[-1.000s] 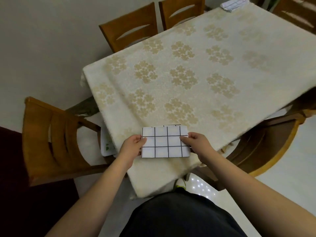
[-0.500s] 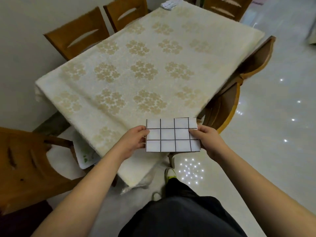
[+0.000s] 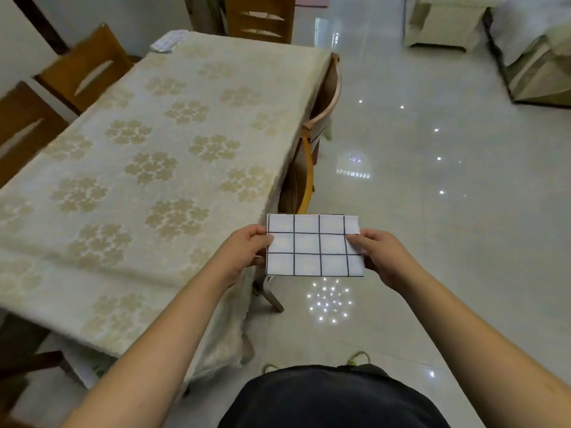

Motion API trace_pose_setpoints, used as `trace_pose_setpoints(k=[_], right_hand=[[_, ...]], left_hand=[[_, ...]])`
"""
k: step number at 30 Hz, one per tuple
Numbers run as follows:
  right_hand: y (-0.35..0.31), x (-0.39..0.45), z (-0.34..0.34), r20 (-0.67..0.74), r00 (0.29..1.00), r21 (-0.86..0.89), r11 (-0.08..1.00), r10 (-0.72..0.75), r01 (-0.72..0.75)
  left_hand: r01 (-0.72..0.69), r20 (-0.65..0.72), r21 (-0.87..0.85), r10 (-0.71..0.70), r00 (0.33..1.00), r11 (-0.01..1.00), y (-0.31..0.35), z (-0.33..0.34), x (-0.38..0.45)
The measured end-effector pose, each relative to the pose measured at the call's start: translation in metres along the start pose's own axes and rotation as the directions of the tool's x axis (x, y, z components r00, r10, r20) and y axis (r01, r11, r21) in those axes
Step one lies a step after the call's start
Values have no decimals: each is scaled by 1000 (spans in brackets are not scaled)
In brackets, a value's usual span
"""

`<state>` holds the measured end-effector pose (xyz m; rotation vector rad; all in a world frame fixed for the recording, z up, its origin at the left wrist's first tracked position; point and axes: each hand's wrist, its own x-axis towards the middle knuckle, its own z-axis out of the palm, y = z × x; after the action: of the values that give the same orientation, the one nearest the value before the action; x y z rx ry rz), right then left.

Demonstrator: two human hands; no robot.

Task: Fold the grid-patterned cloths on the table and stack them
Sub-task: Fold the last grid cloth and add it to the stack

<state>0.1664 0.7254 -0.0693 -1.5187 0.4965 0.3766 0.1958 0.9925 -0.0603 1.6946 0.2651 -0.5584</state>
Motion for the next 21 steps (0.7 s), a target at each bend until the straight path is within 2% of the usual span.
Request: trace_pose_setpoints(k=[9,15,21], right_hand=[[6,-8,-131,-118,993,89,996,-7,17],[8,1,-204,-180,984,121,992,-4,26],[6,25,-241,-200,980,152,988,12,20]], left_hand=[[8,119,146,-25,993,989,37,131,40],[-7,168,166,-21,986,986,55,205,64],[0,116,145,-17,993,989,69,244,92]])
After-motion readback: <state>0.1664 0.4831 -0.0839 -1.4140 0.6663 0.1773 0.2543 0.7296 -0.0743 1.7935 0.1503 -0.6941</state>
